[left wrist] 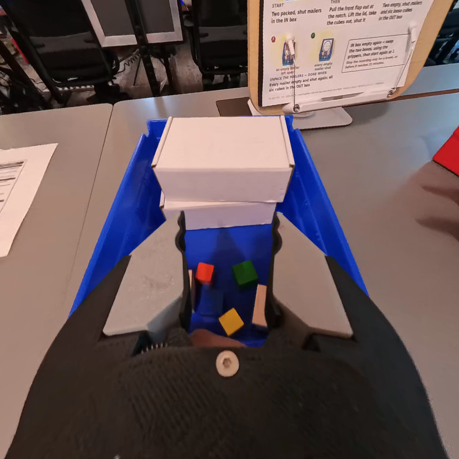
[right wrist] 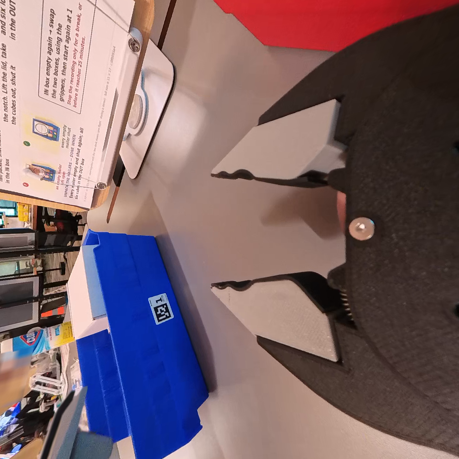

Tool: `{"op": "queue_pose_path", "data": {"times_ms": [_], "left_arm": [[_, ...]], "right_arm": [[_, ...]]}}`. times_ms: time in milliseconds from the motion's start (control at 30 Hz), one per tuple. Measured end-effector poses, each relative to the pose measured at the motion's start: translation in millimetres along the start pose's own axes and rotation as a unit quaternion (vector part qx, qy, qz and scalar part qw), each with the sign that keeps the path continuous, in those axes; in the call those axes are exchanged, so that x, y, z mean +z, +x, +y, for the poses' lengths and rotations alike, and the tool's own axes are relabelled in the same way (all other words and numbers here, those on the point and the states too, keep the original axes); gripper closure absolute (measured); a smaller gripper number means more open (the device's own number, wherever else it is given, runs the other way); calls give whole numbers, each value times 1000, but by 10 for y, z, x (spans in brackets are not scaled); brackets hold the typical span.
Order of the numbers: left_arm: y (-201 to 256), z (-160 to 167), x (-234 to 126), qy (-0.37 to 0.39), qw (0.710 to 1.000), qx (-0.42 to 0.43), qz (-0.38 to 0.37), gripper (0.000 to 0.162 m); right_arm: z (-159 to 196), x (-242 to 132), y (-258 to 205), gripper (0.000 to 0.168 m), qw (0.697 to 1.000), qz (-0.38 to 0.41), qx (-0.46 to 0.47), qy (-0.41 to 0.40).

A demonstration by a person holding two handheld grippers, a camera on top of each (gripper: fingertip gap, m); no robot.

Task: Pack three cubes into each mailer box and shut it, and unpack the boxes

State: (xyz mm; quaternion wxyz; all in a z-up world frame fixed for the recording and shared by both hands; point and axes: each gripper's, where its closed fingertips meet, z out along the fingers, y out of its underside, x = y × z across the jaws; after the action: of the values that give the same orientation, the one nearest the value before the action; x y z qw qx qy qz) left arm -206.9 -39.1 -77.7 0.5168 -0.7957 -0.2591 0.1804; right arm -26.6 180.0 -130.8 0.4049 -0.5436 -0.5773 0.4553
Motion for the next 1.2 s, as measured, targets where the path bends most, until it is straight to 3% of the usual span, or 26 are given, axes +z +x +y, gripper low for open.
{"op": "queue_pose_path", "data": {"times_ms": [133,300,433,600,733,767,867,967,1100,1200], "left_arm": [[4,16,227,-31,999,-11,1,93],[214,-12,210,6,999,-23,22,95],[378,37,89,18,998,-24,47,94],[937,127,-294,16,983,-16,181,85],[1139,363,-430,-30,980,64,187,81],[1156,406,-419,-38,980,82,177,86],[1046,576,-255,-66,983,133,111,149],[1015,523,-206,-65,987,115,97,152],[727,492,-103,-62,991,117,-14,161],[557,449,-11,-32,998,46,-38,161]], "right_arm": [[6,6,1,87,1000,0,1,-3],[9,9,3,88,1000,-2,4,-4],[17,15,1,89,1000,-5,5,-7],[4,3,5,91,1000,-3,6,0],[16,14,-1,92,1000,-4,4,-5],[14,12,1,92,1000,-3,4,-4],[-11,-10,6,96,1000,1,1,7],[-37,-34,4,96,1000,3,-3,18],[-44,-42,11,97,1000,7,-4,22],[-59,-55,16,97,1000,10,-5,28]]}}
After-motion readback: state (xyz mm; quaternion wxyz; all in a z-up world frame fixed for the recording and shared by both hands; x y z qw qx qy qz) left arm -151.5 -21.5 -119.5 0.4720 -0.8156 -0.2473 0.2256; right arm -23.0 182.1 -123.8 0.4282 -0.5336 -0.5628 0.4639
